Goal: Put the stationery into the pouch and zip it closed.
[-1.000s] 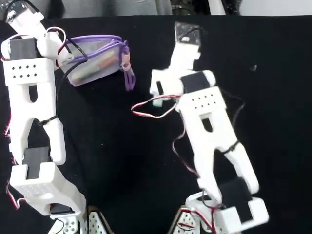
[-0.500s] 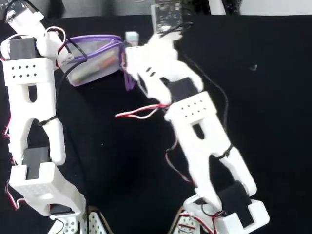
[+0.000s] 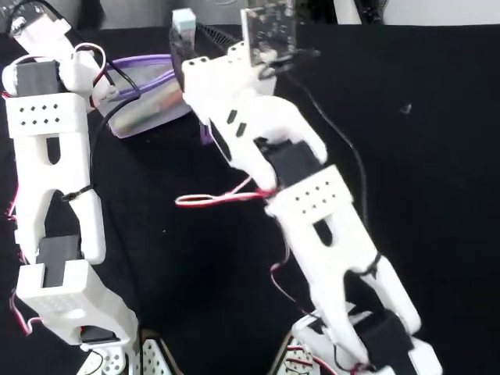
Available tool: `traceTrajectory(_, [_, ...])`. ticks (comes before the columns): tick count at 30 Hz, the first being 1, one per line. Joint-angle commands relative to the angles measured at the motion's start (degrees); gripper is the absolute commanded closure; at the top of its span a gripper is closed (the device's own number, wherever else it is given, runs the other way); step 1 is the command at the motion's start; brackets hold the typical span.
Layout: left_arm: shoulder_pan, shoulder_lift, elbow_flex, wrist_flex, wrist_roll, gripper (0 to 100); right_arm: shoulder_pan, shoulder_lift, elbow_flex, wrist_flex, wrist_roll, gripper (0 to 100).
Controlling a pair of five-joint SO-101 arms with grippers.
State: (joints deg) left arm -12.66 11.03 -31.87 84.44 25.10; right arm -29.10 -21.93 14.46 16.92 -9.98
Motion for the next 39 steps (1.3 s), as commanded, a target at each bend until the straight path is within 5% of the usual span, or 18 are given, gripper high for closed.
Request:
traceTrajectory(1, [-0.8,0.8,0.8,-1.9,-0.7,97,-2.8,-4.6,6.2,-10.8,0.5,98.7])
traceTrajectory(8, [-0.8,0.8,0.9,-1.9,-0.7,97,-5.1,-2.8,22.4,-36.5,0.5,98.6])
traceTrajectory(17, [-0.7,0.9,1.2,-1.9,-0.7,97,-5.0,4.8,23.3,-47.2,0.5,98.6])
traceTrajectory(30, [-0.8,0.9,1.3,-2.0,-0.6,97,-4.9,13.7,19.1,-47.8,4.1,98.2])
traceTrajectory(39, [-0.8,1.0,1.4,-1.9,-0.7,97,-4.8,12.2,20.7,-47.4,-0.3,74.3])
